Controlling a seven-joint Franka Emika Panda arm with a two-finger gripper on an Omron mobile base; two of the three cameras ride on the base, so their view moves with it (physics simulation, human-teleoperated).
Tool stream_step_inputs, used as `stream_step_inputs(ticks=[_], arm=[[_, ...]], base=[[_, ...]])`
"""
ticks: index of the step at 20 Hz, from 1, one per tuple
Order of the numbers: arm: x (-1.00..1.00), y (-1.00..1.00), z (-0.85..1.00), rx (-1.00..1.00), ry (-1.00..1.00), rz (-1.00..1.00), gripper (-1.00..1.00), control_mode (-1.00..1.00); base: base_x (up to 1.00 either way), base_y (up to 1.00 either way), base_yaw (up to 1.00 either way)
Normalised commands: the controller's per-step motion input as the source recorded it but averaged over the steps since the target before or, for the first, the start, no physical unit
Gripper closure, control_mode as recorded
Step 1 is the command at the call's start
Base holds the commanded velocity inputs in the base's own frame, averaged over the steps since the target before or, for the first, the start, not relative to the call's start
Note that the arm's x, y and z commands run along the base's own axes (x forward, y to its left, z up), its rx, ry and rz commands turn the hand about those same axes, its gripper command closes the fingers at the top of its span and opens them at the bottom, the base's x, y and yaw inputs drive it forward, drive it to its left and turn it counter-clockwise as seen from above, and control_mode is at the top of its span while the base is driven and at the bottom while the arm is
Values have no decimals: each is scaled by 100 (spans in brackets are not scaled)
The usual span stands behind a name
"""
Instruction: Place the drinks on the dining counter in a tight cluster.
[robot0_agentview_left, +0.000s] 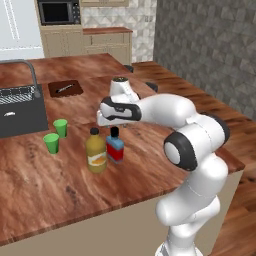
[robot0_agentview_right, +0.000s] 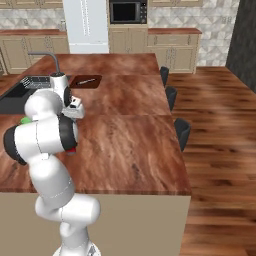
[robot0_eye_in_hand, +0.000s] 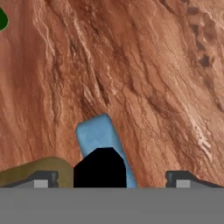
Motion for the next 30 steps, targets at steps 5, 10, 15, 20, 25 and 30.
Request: stream_step_inputs(ticks=[5, 10, 15, 20, 25, 30], arm=[[-37, -18, 70, 0, -9, 2, -100, -100], [-98, -47, 9, 1, -11, 0, -100, -100], [-100, -51, 23, 1, -16, 1, -100, -100], [-100, -27, 41, 5, -13, 4, -100, -100], [-85, -10, 32, 4, -11, 8, -100, -100], [-16, -3, 21, 0, -2, 5, -100, -100]], base=[[0, 0, 0], [0, 0, 0], [0, 0, 0], [0, 0, 0], [0, 0, 0], [0, 0, 0]])
